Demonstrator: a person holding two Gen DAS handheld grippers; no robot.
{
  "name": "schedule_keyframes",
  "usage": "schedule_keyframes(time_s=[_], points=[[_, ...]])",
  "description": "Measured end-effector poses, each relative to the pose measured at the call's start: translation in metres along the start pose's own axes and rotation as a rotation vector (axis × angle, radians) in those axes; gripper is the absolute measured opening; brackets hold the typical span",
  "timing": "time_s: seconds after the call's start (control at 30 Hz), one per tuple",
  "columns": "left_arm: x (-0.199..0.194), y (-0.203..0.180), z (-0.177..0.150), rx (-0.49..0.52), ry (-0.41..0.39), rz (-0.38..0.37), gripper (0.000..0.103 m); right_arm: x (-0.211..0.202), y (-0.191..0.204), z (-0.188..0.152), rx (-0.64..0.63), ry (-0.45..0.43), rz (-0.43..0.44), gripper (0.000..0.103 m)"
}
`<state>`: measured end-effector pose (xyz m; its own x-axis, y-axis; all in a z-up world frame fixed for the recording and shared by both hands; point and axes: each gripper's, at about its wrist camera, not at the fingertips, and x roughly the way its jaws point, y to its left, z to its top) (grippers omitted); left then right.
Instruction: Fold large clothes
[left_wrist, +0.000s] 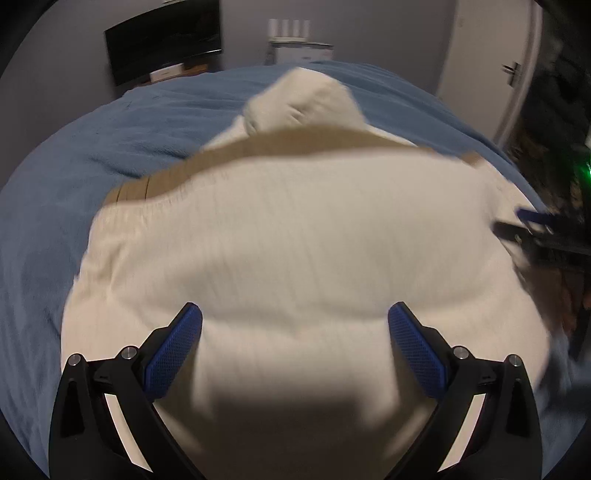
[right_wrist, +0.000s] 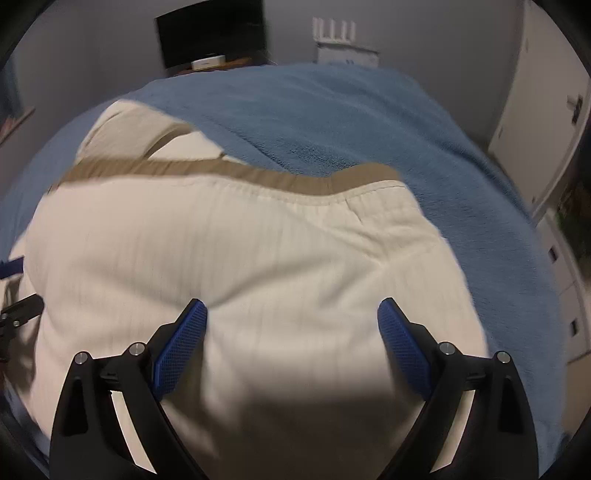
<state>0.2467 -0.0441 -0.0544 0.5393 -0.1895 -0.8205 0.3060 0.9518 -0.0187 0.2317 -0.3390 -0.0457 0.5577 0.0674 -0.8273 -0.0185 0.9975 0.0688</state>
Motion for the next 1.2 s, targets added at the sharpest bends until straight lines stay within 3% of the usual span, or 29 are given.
schedule_keyframes(time_s=[0.17,0.3,0.37,0.47,0.53,0.63,0.77,0.9,1.1,1.2], points=[[0.030,0.006,0.033,-0.059,0.033,0.054,0.098,0.034,-0.012,0.026,0.117,0.036,-0.003,0.092],[0.039,0.004,0.032,-0.058,0.065,0.090,0.098,0.046,-0.004,0.026,0.114,0.041,-0.043,0.093],[0.031,0.006,0.029,-0.087,0.063,0.082,0.098,0.035,0.004,0.027,0.101,0.025,-0.070,0.093],[0.014,0.004,0.023,-0.101,0.048,0.090,0.097,-0.003,0.016,0.011,0.049,-0.049,-0.045,0.093],[-0.005,0.001,0.013,-0.106,0.038,0.088,0.096,-0.034,0.028,-0.009,-0.031,-0.111,-0.016,0.093],[-0.029,-0.009,-0.003,-0.098,0.029,0.079,0.096,-0.059,0.043,-0.038,-0.085,-0.136,0.033,0.093],[-0.059,-0.027,-0.042,-0.054,0.064,0.058,0.096,-0.072,0.049,-0.073,-0.083,-0.088,0.099,0.093],[-0.064,-0.016,-0.093,-0.053,0.141,0.049,0.098,-0.059,0.046,-0.101,-0.049,-0.004,0.117,0.093],[-0.079,0.019,-0.135,-0.182,0.194,0.091,0.098,-0.048,0.008,-0.124,-0.018,0.033,-0.015,0.093],[-0.096,0.025,-0.141,-0.227,0.167,0.132,0.096,-0.050,-0.012,-0.126,0.046,0.070,-0.086,0.093]])
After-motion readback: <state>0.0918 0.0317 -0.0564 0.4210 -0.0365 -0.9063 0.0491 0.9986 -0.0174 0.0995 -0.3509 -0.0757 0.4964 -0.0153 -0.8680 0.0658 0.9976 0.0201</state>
